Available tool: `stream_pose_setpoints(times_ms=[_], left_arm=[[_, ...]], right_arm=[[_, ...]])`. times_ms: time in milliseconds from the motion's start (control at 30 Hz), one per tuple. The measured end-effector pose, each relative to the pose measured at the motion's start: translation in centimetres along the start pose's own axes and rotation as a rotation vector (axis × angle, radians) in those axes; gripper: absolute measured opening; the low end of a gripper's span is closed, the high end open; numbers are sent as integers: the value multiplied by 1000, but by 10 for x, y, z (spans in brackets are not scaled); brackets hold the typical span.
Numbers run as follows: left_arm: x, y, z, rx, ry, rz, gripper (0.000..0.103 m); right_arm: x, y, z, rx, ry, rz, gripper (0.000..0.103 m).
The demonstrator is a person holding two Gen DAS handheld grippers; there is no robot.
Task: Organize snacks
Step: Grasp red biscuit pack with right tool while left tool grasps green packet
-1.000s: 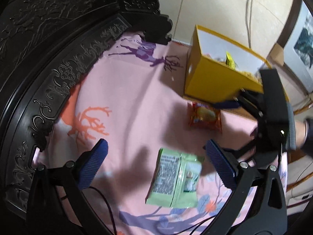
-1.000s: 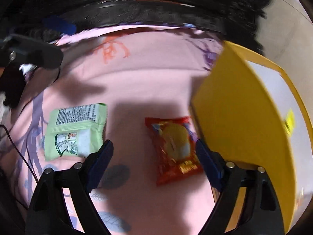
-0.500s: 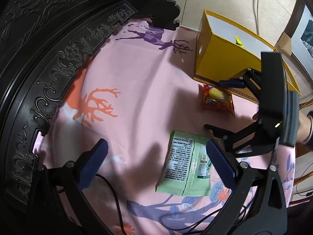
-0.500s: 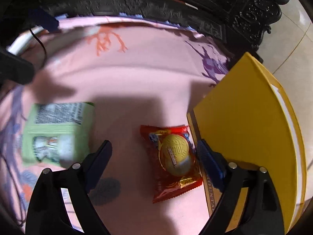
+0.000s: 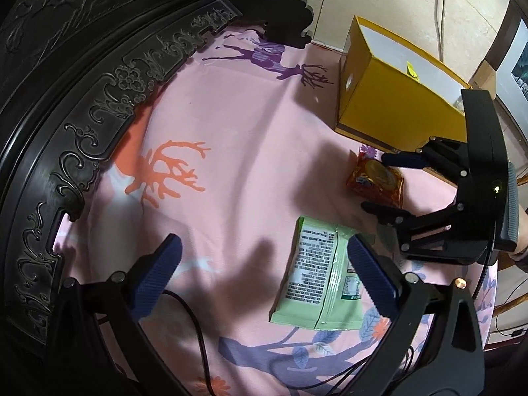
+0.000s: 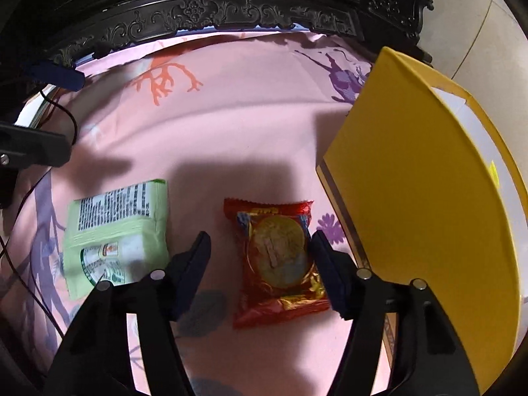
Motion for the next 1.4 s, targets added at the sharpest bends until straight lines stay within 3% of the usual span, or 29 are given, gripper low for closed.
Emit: stream_pose_setpoints(times_ms=[67,167,233,267,300,633,767,1067,1133,1200,1400], left_arm=[[-2,0,-3,3,11,-2,101],[-4,-4,-4,-6,18,-10,101],[-5,-6,-3,-6,13,-25,101],[-6,-7,-4,-6,14,-35,101],[-7,-8,-6,-6,17,-42,101],[-28,-49,-42,-56,121,-168,101],[-44,-58,-66,8,172,-240,101],[-47,-59,-72,21,196,-218,101],[-48,-61,-69,20,192,-218,96],[-44,-63,-67,20,184,-225,77],[-45,-65,-61,0,200,-212,51]], right_arm=[[-1,-5,-10,-18,12,-12,67],[4,-10,-17,21,-9,-61,67],[3,-7,-15,48,-11,-63,58],[2,-4,-13,41,-15,-53,46],[-1,-2,-10,23,-15,-45,46],[-65,5,19,35,35,-302,46],[-85,13,31,36,39,-398,47],[-105,27,45,16,45,-548,48],[-107,29,47,16,52,-568,48],[-110,30,48,17,57,-576,47],[-117,37,52,2,78,-552,45]])
Point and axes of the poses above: each gripper's, at about its wrist camera, not at the fingertips, and z roughly against the way its jaws point, y to its left, x to its top, the point moved 10 cm from there along -z, roughly the way its jaws point, and after that the axes turned 4 degrees about y, right-handed, at the moved point
